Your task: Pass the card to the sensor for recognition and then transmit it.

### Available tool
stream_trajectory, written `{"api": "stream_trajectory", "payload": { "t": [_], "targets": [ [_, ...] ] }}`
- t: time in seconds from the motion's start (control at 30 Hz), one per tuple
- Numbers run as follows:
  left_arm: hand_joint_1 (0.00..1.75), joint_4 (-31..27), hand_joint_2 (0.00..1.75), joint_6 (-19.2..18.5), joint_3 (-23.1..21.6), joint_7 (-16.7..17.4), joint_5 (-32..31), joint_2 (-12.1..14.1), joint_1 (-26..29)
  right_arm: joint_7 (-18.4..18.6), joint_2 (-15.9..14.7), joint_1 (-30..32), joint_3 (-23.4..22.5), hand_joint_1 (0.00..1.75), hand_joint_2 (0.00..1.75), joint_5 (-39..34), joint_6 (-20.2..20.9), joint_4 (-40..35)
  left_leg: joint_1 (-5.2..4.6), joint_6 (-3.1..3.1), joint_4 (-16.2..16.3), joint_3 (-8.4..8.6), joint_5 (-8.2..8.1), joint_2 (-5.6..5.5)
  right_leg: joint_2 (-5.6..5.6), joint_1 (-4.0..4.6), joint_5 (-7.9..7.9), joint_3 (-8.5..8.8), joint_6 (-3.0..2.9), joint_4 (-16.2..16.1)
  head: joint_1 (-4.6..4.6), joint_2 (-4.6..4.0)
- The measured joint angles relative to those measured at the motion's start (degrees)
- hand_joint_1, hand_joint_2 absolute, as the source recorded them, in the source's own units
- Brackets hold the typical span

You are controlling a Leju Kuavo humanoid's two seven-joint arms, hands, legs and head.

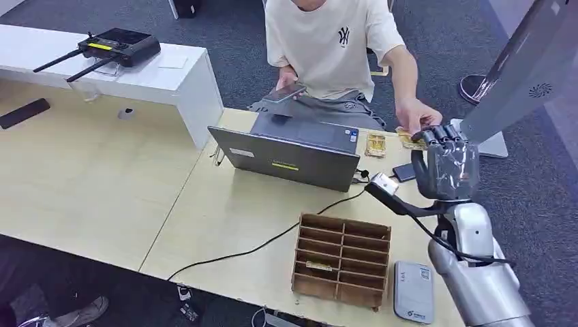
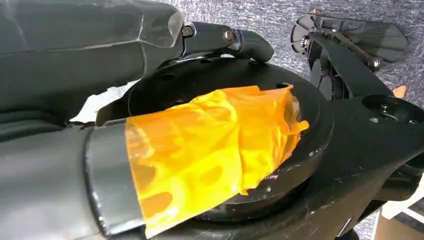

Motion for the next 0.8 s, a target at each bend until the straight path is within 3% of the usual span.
{"api": "stream_trajectory", "payload": {
  "t": [0.27,0.3,0.8],
  "targets": [
    [0.00,-0.57,0.00,0.26,0.00,0.00,0.02,0.26,0.11,-0.20,0.00,0.01,0.33,1.73,1.75,-1.01,0.07,0.33,0.00,0.00,0.00,0.00,0.00,0.00,0.00,0.00,0.00,0.00,0.00,0.00,0.00,0.00],
    [0.00,-0.61,1.75,0.26,0.00,0.00,0.07,0.26,0.12,-0.20,0.00,0.01,0.35,1.75,1.75,-1.14,0.09,0.33,0.00,0.00,0.00,0.00,0.00,0.00,0.00,0.00,0.00,0.00,0.00,0.00,0.00,0.00],
    [0.00,-1.07,1.75,0.63,0.00,-0.33,0.61,0.83,0.09,-1.18,0.17,0.12,0.42,1.75,1.75,-4.48,0.35,0.26,0.00,0.00,0.00,0.00,0.01,-0.04,-0.01,0.00,0.00,0.00,0.00,0.00,0.00,0.00]
  ]
}}
